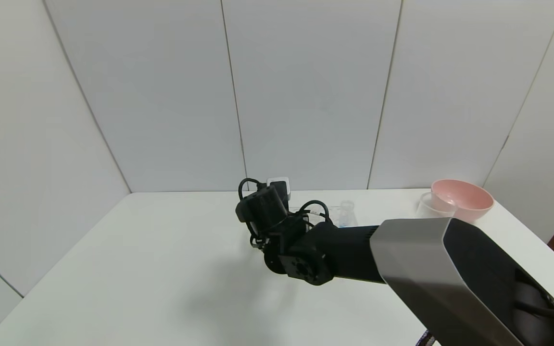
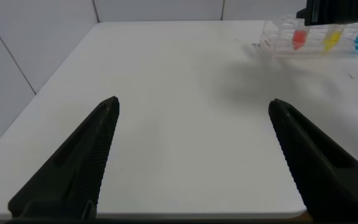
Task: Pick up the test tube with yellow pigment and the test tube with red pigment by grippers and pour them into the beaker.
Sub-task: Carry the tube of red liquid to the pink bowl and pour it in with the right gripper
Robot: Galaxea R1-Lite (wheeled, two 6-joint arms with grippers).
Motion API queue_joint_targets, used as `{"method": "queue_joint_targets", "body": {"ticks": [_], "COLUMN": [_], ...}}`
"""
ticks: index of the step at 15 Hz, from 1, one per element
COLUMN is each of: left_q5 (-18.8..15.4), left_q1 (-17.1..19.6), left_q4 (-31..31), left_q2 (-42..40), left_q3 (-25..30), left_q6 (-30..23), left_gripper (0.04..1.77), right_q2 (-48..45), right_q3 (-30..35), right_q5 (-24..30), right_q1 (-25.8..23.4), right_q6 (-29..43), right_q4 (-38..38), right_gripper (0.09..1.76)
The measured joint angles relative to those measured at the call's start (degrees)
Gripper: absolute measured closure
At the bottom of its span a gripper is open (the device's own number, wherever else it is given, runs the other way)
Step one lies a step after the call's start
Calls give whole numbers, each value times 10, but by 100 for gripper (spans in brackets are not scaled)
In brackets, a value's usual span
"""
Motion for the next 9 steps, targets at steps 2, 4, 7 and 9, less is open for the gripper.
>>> {"method": "queue_joint_targets", "body": {"ticks": [2,4,7,9], "left_q5": [0,0,0,0], "left_q1": [0,0,0,0], "left_q4": [0,0,0,0], "left_q2": [0,0,0,0], "left_q3": [0,0,0,0], "left_q6": [0,0,0,0], "left_gripper": [9,9,9,9], "right_q2": [-11,-31,-61,-78], "right_q3": [0,0,0,0], "right_q5": [1,1,2,2], "right_q1": [-1,-2,-3,0], "right_q6": [-1,-4,-25,-36], "right_q4": [-1,-1,0,2], "right_gripper": [135,135,135,135]}}
